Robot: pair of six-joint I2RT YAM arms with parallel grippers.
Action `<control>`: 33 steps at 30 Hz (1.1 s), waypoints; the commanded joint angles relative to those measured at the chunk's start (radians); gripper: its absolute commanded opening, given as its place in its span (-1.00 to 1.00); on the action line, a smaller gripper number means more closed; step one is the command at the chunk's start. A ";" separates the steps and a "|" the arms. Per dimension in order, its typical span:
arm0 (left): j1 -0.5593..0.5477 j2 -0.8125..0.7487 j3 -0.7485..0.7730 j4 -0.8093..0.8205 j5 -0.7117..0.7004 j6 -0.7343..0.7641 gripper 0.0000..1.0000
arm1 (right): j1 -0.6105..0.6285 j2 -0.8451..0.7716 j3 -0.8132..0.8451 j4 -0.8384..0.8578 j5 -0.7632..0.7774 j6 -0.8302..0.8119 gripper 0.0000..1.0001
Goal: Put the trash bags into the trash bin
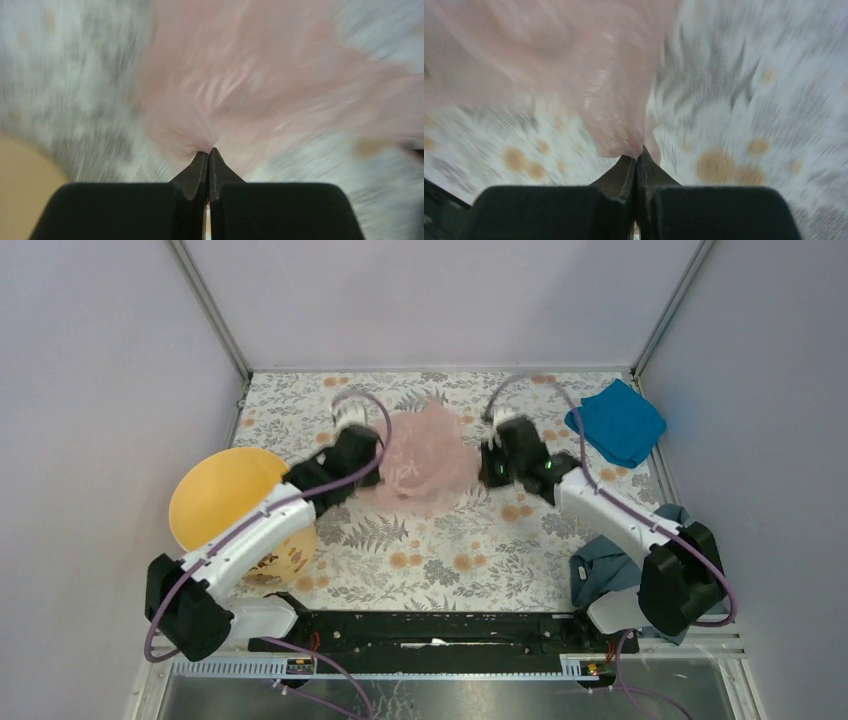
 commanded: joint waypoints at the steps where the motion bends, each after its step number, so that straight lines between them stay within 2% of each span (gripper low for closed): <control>1: 0.037 -0.006 0.540 0.189 0.044 0.129 -1.00 | -0.089 0.014 0.515 0.056 -0.046 -0.020 -1.00; 3: 0.036 0.038 0.711 0.186 0.093 0.191 -1.00 | -0.111 0.038 0.688 0.014 -0.087 -0.023 -1.00; 5: 0.036 0.022 0.729 0.215 0.122 0.214 -1.00 | -0.111 0.027 0.698 -0.016 -0.088 -0.038 -1.00; 7: 0.036 -0.034 0.608 0.251 0.139 0.208 -1.00 | -0.111 -0.017 0.574 -0.022 -0.084 -0.030 -1.00; 10: 0.037 -0.138 0.311 0.297 0.160 0.132 -1.00 | -0.111 -0.135 0.211 0.082 -0.087 0.038 -1.00; 12: 0.037 -0.192 0.101 0.313 0.188 0.055 -1.00 | -0.110 -0.181 0.021 0.149 -0.116 0.076 -0.89; 14: 0.036 -0.213 -0.074 0.311 0.207 -0.023 -1.00 | -0.110 -0.177 -0.065 0.131 -0.142 0.089 -0.87; 16: 0.036 -0.228 -0.165 0.313 0.237 -0.068 -1.00 | -0.110 -0.175 -0.096 0.079 -0.156 0.082 -0.82; 20: 0.036 -0.273 -0.226 0.302 0.272 -0.082 -1.00 | -0.111 -0.206 -0.116 -0.031 -0.069 0.046 -0.47; 27: 0.036 -0.292 -0.198 0.266 0.333 -0.054 -1.00 | -0.080 -0.232 0.013 -0.184 0.040 0.002 0.17; 31: 0.036 -0.313 -0.199 0.263 0.342 -0.050 -1.00 | 0.050 -0.193 0.069 -0.226 0.262 -0.057 0.66; 33: 0.036 -0.322 -0.205 0.264 0.341 -0.050 -1.00 | 0.087 -0.133 0.137 -0.284 0.384 -0.068 0.74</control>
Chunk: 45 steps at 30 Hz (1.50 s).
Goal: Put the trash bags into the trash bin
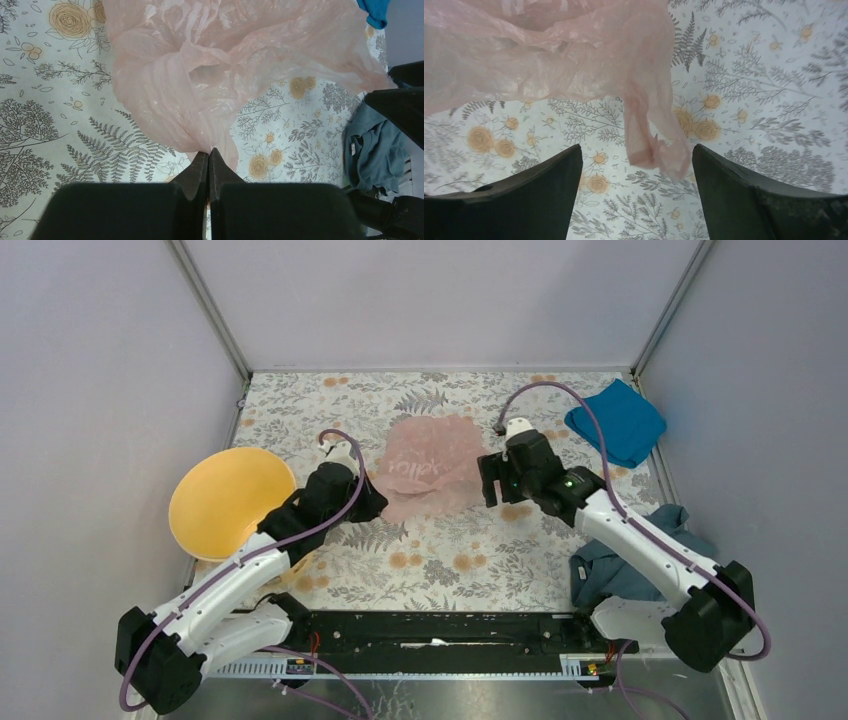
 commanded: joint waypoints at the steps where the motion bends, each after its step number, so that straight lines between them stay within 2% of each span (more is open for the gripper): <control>1: 0.000 -0.032 0.017 0.035 0.026 0.002 -1.00 | 0.092 0.110 0.140 -0.137 0.308 -0.062 0.80; 4: 0.001 -0.038 0.008 0.020 0.017 0.000 -1.00 | 0.108 0.168 0.183 -0.116 0.396 -0.126 0.94; 7: 0.000 -0.041 0.000 0.003 0.013 0.001 -1.00 | 0.114 0.220 0.165 -0.059 0.380 -0.236 0.98; 12: 0.000 -0.046 -0.010 -0.016 0.001 0.000 -1.00 | 0.160 0.290 0.127 0.037 0.459 -0.329 0.98; 16: 0.001 -0.036 -0.019 -0.013 0.005 -0.007 -1.00 | 0.169 0.346 0.110 0.136 0.488 -0.337 0.93; 19: 0.000 -0.038 -0.018 -0.016 0.008 -0.008 -1.00 | 0.170 0.412 0.121 0.143 0.528 -0.325 0.88; 21: 0.000 -0.045 -0.018 -0.017 0.005 -0.006 -1.00 | 0.171 0.437 0.134 0.137 0.576 -0.300 0.66; 23: 0.000 -0.050 -0.003 -0.035 -0.008 0.004 -1.00 | 0.173 0.420 0.168 0.078 0.591 -0.256 0.09; 24: 0.000 -0.049 0.011 -0.049 -0.018 0.015 -1.00 | 0.173 0.395 0.182 0.056 0.570 -0.236 -0.13; 25: 0.001 -0.046 0.030 -0.064 -0.033 0.027 -1.00 | 0.173 0.362 0.193 0.038 0.531 -0.222 -0.27; 29: 0.000 -0.036 0.123 -0.131 -0.097 0.099 -1.00 | 0.169 0.237 0.216 -0.031 0.331 -0.161 -0.59; 32: 0.000 -0.048 0.196 -0.148 -0.071 0.178 -1.00 | 0.155 0.178 0.238 -0.051 0.178 -0.117 -0.97; 34: -0.002 -0.051 0.257 -0.142 0.059 0.210 -1.00 | 0.144 0.149 0.221 0.008 0.054 -0.084 -1.00; 37: -0.050 -0.037 0.329 -0.110 0.196 0.195 -1.00 | 0.110 0.133 0.175 0.198 -0.219 0.012 -1.00; 41: -0.214 -0.005 0.387 -0.012 0.200 0.138 -1.00 | 0.082 0.146 0.092 0.584 -0.538 0.215 -1.00; 45: -0.246 0.022 0.395 0.076 0.158 0.074 -1.00 | 0.076 0.187 0.033 0.887 -0.742 0.446 -0.92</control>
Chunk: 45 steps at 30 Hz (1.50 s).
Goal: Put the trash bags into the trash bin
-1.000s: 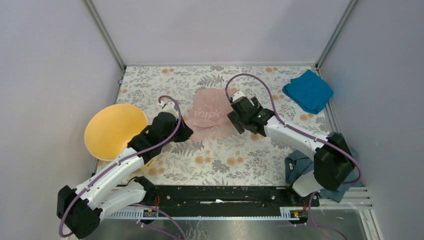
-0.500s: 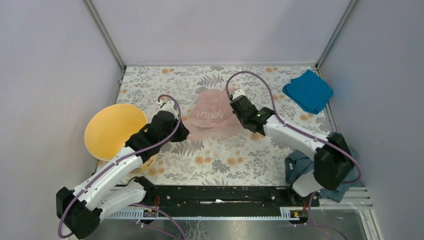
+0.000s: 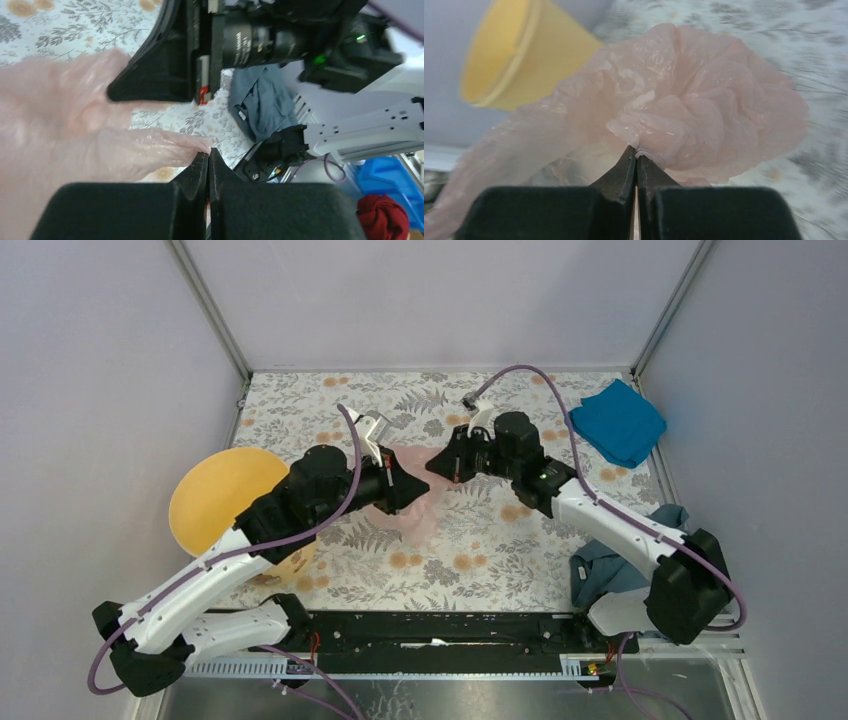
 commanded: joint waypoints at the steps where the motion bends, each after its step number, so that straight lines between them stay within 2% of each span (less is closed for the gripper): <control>1: -0.014 0.031 0.034 0.142 -0.029 -0.082 -1.00 | -0.009 0.031 -0.065 0.463 -0.355 0.314 -0.90; 4: -0.014 0.029 0.025 0.183 -0.069 -0.110 -1.00 | -0.024 -0.017 -0.153 0.564 -0.392 0.386 -0.70; 7: -0.014 0.003 -0.010 0.231 -0.145 -0.132 -1.00 | -0.033 -0.099 -0.233 0.563 -0.371 0.361 -0.33; 10: -0.013 -0.023 -0.047 0.251 -0.213 -0.150 -1.00 | -0.033 -0.113 -0.282 0.644 -0.432 0.385 -0.16; 14: -0.014 -0.045 -0.092 0.274 -0.246 -0.166 -1.00 | -0.033 -0.098 -0.306 0.737 -0.451 0.462 -0.05; 17: -0.013 -0.049 -0.116 0.276 -0.268 -0.181 -1.00 | -0.033 -0.067 -0.301 0.779 -0.466 0.511 0.20; 20: -0.013 -0.040 -0.130 0.269 -0.287 -0.198 -1.00 | -0.033 -0.093 -0.284 0.622 -0.399 0.417 0.70; 23: -0.013 -0.030 -0.146 0.269 -0.295 -0.214 -1.00 | -0.033 -0.124 -0.295 0.559 -0.385 0.369 0.95; 35: -0.012 0.050 -0.148 0.287 -0.251 -0.227 -1.00 | -0.028 -0.147 -0.343 0.520 -0.348 0.337 0.99; 41: -0.014 0.039 -0.152 0.266 -0.274 -0.231 -1.00 | -0.030 -0.273 -0.268 0.084 -0.092 0.109 0.99; 43: -0.012 0.034 -0.152 0.253 -0.278 -0.224 -1.00 | -0.031 -0.323 -0.231 -0.091 0.045 0.003 0.99; 45: -0.013 0.035 -0.152 0.242 -0.277 -0.219 -1.00 | -0.067 -0.347 -0.210 -0.215 0.128 -0.059 0.99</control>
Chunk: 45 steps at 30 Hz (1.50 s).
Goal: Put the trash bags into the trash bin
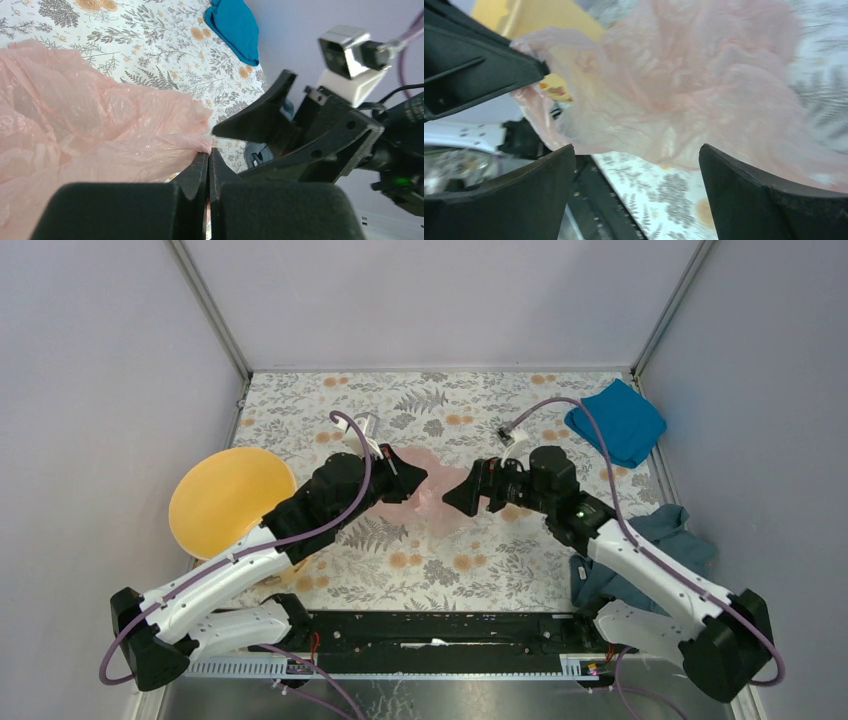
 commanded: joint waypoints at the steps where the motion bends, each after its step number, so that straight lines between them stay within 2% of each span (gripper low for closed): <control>1: 0.000 -0.016 -0.003 0.015 -0.011 0.007 -1.00 | -0.110 -0.068 0.097 -0.341 0.216 -0.220 0.99; 4: 0.001 -0.007 -0.014 0.008 -0.011 0.007 -1.00 | -0.305 -0.030 0.024 -0.228 0.004 -0.150 0.99; 7: 0.000 -0.003 -0.018 0.013 -0.007 -0.006 -1.00 | -0.441 0.043 -0.070 0.070 -0.187 0.021 0.99; 9: 0.000 0.001 -0.010 0.015 0.004 -0.008 -1.00 | -0.490 0.136 -0.121 0.255 -0.285 0.140 0.99; 15: 0.002 0.021 0.005 0.026 0.028 0.000 -1.00 | -0.507 0.394 -0.092 0.493 -0.454 0.264 0.99; 16: 0.002 0.028 0.001 0.039 0.033 -0.004 -1.00 | -0.502 0.427 -0.100 0.572 -0.495 0.339 0.99; 19: 0.004 0.063 -0.004 0.079 0.058 -0.027 -1.00 | -0.453 0.476 -0.175 0.990 -0.563 0.638 0.99; 21: 0.003 0.089 0.001 0.101 0.074 -0.039 -1.00 | -0.379 0.486 -0.202 1.153 -0.554 0.739 0.99; 25: 0.005 0.137 0.021 0.130 0.089 -0.055 -1.00 | -0.254 0.441 -0.247 1.182 -0.463 0.736 0.99; 27: 0.005 0.152 0.029 0.128 0.087 -0.062 -1.00 | -0.224 0.394 -0.262 1.139 -0.419 0.689 0.99; 29: 0.006 0.169 0.037 0.120 0.085 -0.069 -1.00 | -0.196 0.349 -0.247 1.004 -0.386 0.588 0.99; 33: 0.007 0.201 0.042 0.108 0.090 -0.088 -1.00 | -0.139 0.280 -0.177 0.620 -0.300 0.297 0.99; 36: 0.007 0.216 0.040 0.114 0.104 -0.108 -1.00 | -0.116 0.229 -0.155 0.452 -0.221 0.192 0.99; 39: 0.006 0.229 0.031 0.139 0.130 -0.126 -1.00 | -0.088 0.208 -0.150 0.390 -0.159 0.129 0.99; 45: 0.007 0.245 0.030 0.146 0.152 -0.134 -1.00 | -0.034 0.207 -0.150 0.394 -0.035 0.117 0.94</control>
